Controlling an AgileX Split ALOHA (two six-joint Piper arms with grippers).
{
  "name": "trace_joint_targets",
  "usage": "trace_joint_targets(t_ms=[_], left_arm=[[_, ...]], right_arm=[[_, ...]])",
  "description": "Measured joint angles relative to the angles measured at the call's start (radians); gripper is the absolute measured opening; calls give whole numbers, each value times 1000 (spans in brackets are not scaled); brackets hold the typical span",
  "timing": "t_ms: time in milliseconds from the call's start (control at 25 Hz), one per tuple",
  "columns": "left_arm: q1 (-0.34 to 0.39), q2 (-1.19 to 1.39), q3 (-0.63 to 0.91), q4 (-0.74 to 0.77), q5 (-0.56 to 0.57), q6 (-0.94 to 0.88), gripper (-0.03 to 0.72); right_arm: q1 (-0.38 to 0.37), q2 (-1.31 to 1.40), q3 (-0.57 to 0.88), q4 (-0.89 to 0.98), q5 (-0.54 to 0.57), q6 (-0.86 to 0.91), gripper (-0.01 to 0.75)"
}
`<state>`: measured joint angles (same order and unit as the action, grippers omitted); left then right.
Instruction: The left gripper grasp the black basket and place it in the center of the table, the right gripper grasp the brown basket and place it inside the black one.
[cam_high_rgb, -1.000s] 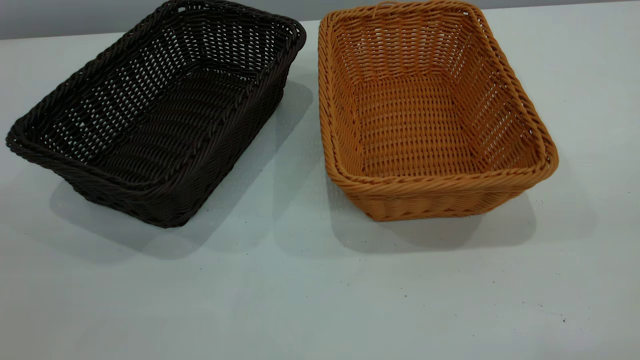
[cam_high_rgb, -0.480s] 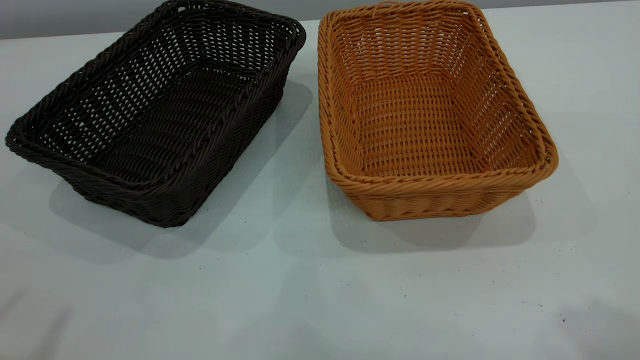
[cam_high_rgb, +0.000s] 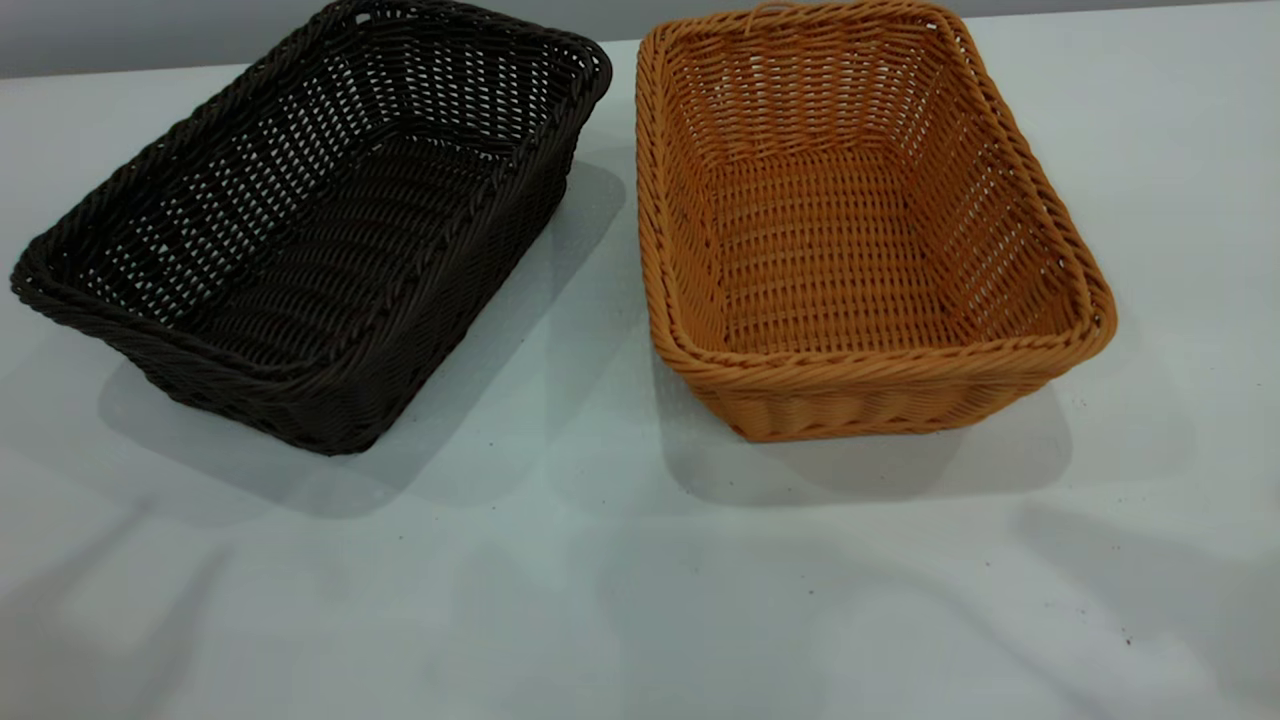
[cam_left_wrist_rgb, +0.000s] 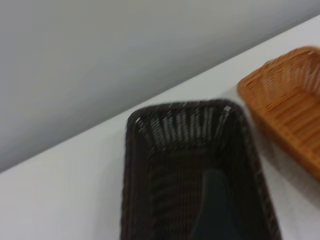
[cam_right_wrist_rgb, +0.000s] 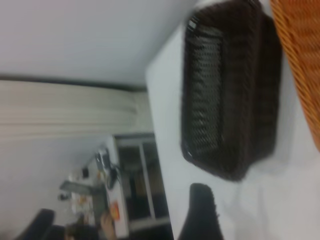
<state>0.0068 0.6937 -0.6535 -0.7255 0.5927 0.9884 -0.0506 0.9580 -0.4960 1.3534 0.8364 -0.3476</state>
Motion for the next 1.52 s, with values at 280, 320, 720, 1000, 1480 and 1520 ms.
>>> trace_joint_targets(t_ms=[280, 320, 720, 1000, 1480, 1520], left_arm=[[0, 4, 1, -59, -37, 48, 426], [0, 4, 1, -59, -38, 47, 426], [0, 4, 1, -58, -37, 45, 426], [0, 4, 1, -58, -35, 45, 426], [0, 3, 1, -58, -25, 36, 426], [0, 3, 1, -58, -25, 36, 426]], right_arm=[[168, 281, 0, 125, -67, 130, 518], [191, 324, 0, 152, -66, 143, 518], [406, 638, 0, 397, -86, 174, 518], [433, 713, 0, 395, -183, 199, 518], [433, 803, -88, 392, -271, 162, 518], [433, 812, -97, 392, -285, 162, 518]])
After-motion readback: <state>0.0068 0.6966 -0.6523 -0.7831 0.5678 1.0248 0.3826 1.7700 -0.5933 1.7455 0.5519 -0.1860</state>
